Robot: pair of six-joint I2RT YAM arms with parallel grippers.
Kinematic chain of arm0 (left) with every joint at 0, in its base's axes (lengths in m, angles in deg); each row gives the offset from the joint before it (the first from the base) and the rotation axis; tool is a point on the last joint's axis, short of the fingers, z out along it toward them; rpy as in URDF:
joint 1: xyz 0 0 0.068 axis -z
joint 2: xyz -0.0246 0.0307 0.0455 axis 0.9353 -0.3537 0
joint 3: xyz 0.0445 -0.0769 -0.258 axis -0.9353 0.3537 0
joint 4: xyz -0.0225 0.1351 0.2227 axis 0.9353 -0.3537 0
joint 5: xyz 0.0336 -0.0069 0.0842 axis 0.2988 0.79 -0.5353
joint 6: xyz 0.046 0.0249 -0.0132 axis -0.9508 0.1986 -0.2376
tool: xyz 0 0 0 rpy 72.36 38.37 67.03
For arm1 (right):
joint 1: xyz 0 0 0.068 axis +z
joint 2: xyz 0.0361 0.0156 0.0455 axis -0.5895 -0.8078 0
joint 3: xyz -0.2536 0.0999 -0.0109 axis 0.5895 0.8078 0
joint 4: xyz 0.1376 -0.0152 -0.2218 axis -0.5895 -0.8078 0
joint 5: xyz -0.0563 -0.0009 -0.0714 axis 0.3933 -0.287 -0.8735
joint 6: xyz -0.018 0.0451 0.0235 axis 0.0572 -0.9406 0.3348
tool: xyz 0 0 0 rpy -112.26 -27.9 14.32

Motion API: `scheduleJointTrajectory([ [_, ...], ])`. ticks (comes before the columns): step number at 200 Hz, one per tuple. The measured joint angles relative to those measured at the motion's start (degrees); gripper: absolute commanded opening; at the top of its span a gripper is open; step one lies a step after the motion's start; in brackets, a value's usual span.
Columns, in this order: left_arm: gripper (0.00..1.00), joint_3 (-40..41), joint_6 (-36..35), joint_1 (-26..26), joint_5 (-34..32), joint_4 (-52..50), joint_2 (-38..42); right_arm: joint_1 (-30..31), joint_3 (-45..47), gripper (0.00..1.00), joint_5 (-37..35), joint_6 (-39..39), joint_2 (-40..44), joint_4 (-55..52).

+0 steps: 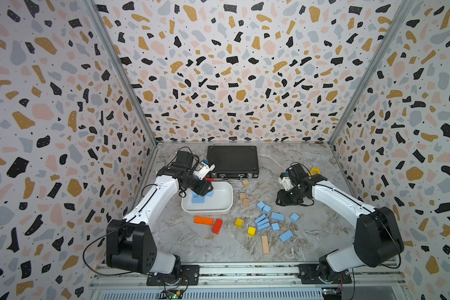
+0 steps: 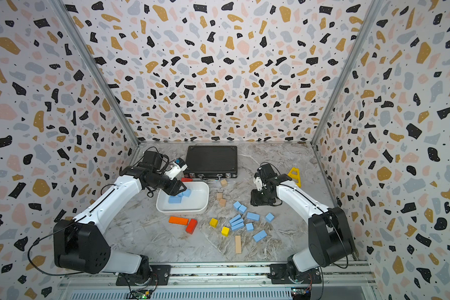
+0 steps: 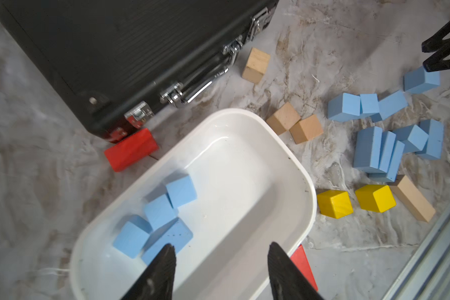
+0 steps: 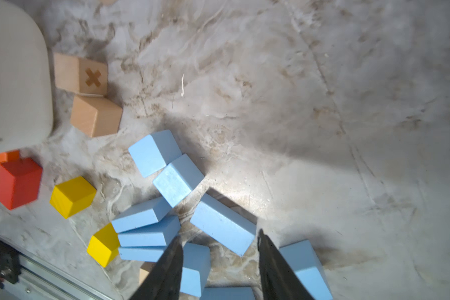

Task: Pick out the blue building blocks
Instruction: Pick up the building block from the center of the board.

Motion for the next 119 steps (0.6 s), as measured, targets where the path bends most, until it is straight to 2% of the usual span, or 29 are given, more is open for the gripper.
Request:
scheduleJointTrajectory([
  [29, 0.65, 5.4, 5.5, -2.4, 2.4, 1.9, 5.4, 4.0, -6.3, 0.53, -2.3, 4.4, -5.7, -3.8],
  [62, 0.69, 9.7, 11.0, -8.6, 3.6, 5.8, 11.5, 7.9, -12.0, 0.55, -3.8, 6.2, -11.1, -6.2],
  [94, 0.70, 11.8, 15.5, -14.0, 1.1, 8.6, 12.5, 11.1, -16.8, 0.55, -4.8, 7.0, -15.7, -8.1],
  [119, 0.70, 12.3, 17.3, -15.7, 0.0, 9.8, 12.5, 13.3, -20.2, 0.56, -6.8, 8.0, -19.6, -9.1],
])
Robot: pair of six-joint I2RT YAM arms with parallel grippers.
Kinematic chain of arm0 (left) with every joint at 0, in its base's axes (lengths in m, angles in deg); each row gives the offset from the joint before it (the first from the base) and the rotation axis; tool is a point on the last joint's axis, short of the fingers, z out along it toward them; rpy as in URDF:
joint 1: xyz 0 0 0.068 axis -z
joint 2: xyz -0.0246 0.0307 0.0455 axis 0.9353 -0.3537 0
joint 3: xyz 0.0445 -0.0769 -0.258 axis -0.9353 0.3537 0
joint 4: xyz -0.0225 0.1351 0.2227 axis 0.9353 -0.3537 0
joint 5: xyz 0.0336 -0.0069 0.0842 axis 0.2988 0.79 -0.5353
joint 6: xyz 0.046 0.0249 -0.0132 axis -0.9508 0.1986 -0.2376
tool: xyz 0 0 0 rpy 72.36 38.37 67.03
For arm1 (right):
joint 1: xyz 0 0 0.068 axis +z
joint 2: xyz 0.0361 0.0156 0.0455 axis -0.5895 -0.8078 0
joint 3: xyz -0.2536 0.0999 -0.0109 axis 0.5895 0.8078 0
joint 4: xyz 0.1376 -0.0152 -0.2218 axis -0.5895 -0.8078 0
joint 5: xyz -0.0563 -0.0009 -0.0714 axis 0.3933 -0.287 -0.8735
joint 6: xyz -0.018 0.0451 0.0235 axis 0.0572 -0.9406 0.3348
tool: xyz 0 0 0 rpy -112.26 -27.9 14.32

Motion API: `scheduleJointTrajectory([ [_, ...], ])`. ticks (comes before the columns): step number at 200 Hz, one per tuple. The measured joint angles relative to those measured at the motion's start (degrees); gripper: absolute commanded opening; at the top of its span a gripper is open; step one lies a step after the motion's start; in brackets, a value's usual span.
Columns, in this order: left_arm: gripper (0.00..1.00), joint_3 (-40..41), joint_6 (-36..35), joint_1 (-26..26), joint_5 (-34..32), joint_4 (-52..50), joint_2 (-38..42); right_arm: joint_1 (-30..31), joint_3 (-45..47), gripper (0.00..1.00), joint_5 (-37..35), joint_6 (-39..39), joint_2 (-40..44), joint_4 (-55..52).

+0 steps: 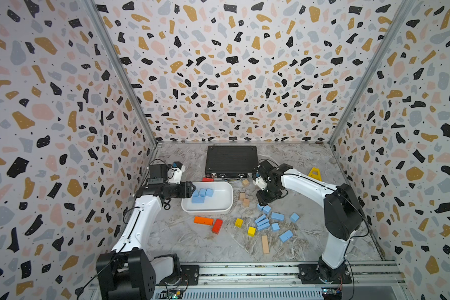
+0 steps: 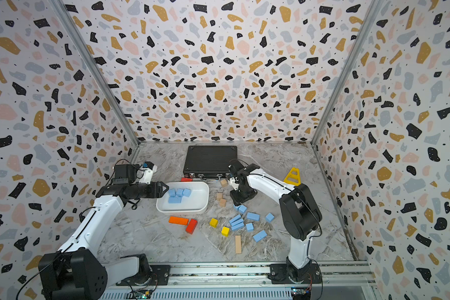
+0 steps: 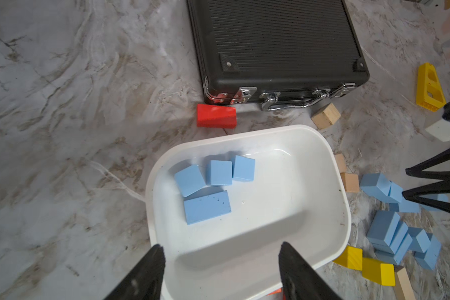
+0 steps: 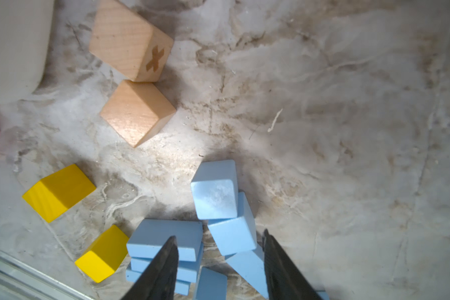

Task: Pick out the blue building blocks
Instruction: Pick up the building block from the center of the board.

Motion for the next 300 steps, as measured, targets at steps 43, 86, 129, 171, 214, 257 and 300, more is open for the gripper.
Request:
scheduleJointTrajectory([
  [43, 0.70, 0.3, 0.7, -0.2, 0.0, 1.4, 0.1, 1.3, -2.8, 0.57, -1.1, 1.5, -4.8, -1.0],
  [86, 0.71, 0.8, 0.7, -0.3, 0.0, 1.8, 0.1, 1.3, -2.9, 0.49, -1.3, 2.0, -7.1, -1.1],
  [129, 0.71, 1.1, 0.7, -0.3, 0.0, 1.9, 0.1, 1.5, -2.9, 0.37, -1.5, 2.0, -7.9, -0.5],
  [171, 0.73, 1.1, 0.6, -0.3, -0.1, 1.9, 0.1, 1.6, -2.9, 0.26, -1.2, 2.1, -7.9, 0.7],
  [214, 0.76, 1.1, 0.8, -0.4, -1.8, 1.9, 0.1, 2.1, -7.6, 0.25, -1.7, 2.2, -7.9, -1.2],
  [257, 0.80, 2.8, 4.6, -2.3, -4.4, 4.4, -0.8, 5.0, -21.5, 0.25, -2.2, 3.3, -8.1, -4.3],
  [300, 0.80, 4.3, 9.1, -7.0, -5.5, 5.6, -1.7, 8.5, -35.5, 0.25, -2.6, 4.9, -13.4, -6.2],
])
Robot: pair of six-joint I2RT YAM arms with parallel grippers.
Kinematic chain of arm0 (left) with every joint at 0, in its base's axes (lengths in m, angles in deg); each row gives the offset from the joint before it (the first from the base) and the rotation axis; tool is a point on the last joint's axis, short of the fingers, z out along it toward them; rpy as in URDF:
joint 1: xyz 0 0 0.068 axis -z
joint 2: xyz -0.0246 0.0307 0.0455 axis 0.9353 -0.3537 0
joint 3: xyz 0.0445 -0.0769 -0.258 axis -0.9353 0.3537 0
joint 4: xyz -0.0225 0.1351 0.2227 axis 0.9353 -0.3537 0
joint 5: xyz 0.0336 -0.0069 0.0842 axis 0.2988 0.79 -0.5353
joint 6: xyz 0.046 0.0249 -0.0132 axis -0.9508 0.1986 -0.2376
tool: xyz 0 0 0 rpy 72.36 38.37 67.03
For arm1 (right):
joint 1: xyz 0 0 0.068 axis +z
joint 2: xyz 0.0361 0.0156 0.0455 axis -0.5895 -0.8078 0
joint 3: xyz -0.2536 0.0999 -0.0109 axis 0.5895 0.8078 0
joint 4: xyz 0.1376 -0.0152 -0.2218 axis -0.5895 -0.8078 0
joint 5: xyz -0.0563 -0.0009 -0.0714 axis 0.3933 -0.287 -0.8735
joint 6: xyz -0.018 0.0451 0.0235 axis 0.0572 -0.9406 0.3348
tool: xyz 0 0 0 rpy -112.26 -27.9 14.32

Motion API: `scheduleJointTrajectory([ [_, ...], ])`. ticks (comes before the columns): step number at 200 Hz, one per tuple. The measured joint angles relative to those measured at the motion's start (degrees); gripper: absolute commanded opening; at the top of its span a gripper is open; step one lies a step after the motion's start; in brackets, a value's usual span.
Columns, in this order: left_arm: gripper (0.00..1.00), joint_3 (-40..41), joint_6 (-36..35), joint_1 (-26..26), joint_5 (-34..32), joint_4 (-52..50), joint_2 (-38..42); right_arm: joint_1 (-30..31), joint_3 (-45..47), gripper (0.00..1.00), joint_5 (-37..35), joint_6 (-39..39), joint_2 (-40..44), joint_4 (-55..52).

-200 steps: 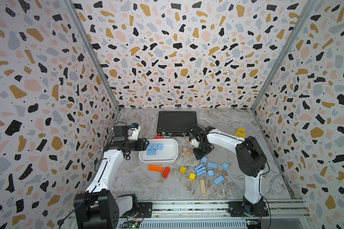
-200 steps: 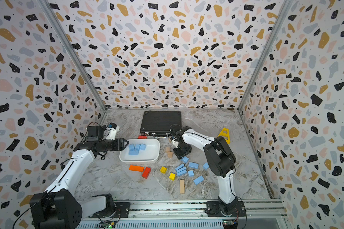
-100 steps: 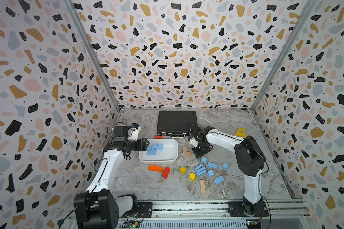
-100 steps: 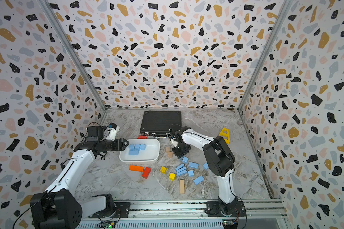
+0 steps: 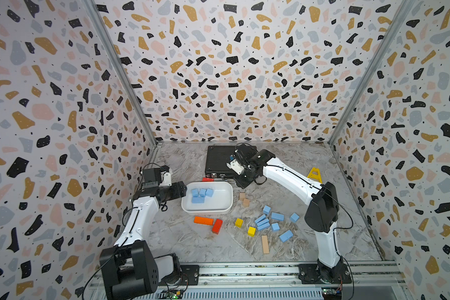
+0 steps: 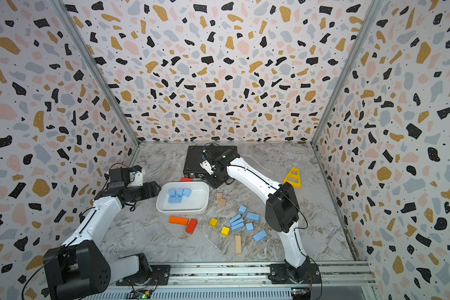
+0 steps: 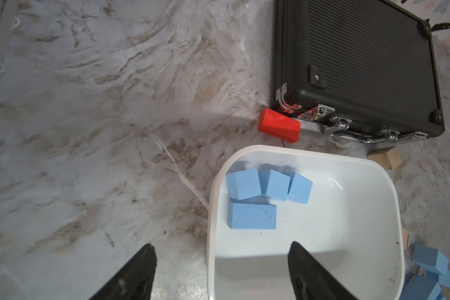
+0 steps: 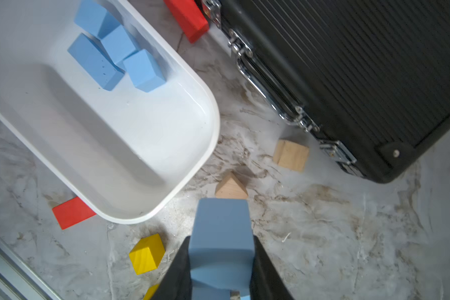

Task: Pick out the blue building blocks
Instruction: Pick up the building block from the center of the board, then place the building block in the storage box.

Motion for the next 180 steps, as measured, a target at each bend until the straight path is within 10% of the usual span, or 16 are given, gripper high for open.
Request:
scheduleJointTrajectory([
  [66, 0.79, 0.8, 1.8, -0.9, 0.1, 1.0, 0.6, 4.5, -19.6, 0.25, 1.1, 3.3, -17.8, -3.0],
  [180, 0.78, 1.6, 2.0, -1.1, 1.4, 1.4, 1.4, 6.1, -20.5, 0.28, 0.0, 3.7, -23.5, 0.3],
])
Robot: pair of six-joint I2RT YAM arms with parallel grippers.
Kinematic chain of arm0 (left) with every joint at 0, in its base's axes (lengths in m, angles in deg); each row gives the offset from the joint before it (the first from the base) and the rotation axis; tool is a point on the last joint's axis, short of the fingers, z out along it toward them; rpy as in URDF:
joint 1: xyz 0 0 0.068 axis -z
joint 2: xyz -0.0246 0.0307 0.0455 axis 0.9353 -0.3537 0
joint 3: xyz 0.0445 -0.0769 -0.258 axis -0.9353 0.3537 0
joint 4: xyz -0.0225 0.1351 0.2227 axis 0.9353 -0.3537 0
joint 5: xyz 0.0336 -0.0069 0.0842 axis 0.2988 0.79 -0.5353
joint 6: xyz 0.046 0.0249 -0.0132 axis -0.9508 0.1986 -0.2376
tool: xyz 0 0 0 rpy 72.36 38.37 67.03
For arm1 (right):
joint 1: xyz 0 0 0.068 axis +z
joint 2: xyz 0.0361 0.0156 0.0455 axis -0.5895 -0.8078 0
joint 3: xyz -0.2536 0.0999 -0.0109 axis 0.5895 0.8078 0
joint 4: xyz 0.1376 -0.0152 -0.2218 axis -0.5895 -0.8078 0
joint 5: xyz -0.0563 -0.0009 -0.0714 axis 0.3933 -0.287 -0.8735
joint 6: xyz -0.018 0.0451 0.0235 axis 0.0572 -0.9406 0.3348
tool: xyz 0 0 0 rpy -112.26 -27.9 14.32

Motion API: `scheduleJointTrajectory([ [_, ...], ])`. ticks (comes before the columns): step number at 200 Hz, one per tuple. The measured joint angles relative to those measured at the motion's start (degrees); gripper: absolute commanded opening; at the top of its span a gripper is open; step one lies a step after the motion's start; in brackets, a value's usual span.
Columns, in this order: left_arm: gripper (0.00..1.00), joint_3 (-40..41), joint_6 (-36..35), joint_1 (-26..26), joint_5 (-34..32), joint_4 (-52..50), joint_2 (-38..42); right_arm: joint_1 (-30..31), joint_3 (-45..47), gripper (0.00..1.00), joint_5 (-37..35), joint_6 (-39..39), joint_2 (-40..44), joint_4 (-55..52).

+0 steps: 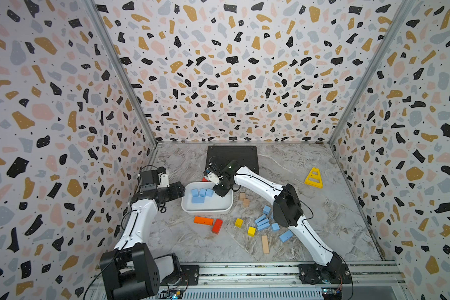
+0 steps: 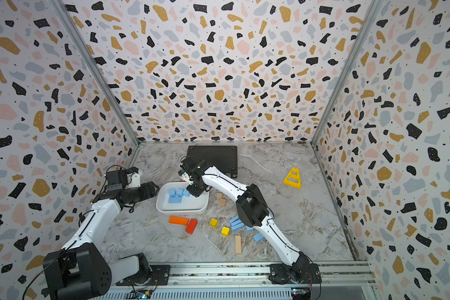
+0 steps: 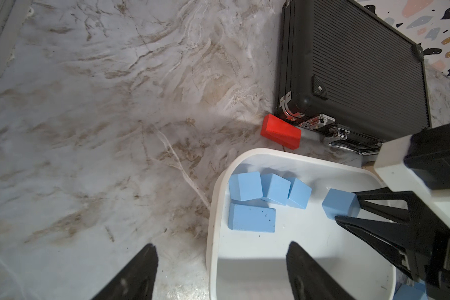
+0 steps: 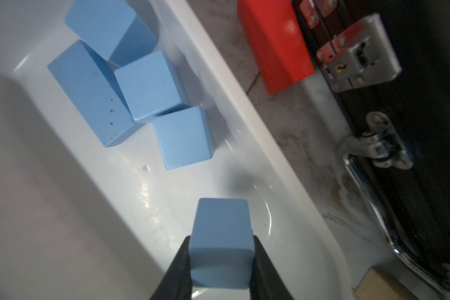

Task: Pick out the blue building blocks
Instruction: Place the building block in the storage box.

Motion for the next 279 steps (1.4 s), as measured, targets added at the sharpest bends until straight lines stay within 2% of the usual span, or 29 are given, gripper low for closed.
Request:
scheduleJointTrajectory([
  [88, 0.77, 0.3, 0.0, 0.0, 0.1, 0.1, 0.1, -0.2, -0.1, 0.32, 1.0, 0.0, -2.0, 3.0],
  [108, 0.77, 0.3, 0.0, -0.1, 0.1, 0.2, 0.2, -0.2, -0.1, 0.45, 1.2, -0.1, -2.6, 3.4],
  [131, 0.77, 0.3, 0.0, -0.2, 0.0, 0.4, 0.5, -0.2, -0.1, 0.52, 1.7, -0.2, -2.7, 3.6],
  [196, 0.75, 0.3, -0.7, -0.3, 0.7, 0.4, 0.6, -0.2, -0.2, 0.52, 2.3, -0.9, -2.1, 4.0],
  [222, 0.73, 0.3, -2.4, -0.3, 2.9, 0.3, 0.6, -0.2, 3.4, 0.52, 1.9, -1.1, 2.3, 5.0],
  [255, 0.71, 0.2, -4.1, -0.1, 5.9, 0.0, 0.6, -1.0, 13.2, 0.52, 1.8, -2.3, 14.1, 8.0],
  [279, 0.71, -0.6, -5.8, 2.3, 6.8, -1.2, 0.2, -2.9, 22.1, 0.51, 2.6, -4.5, 22.9, 11.7],
])
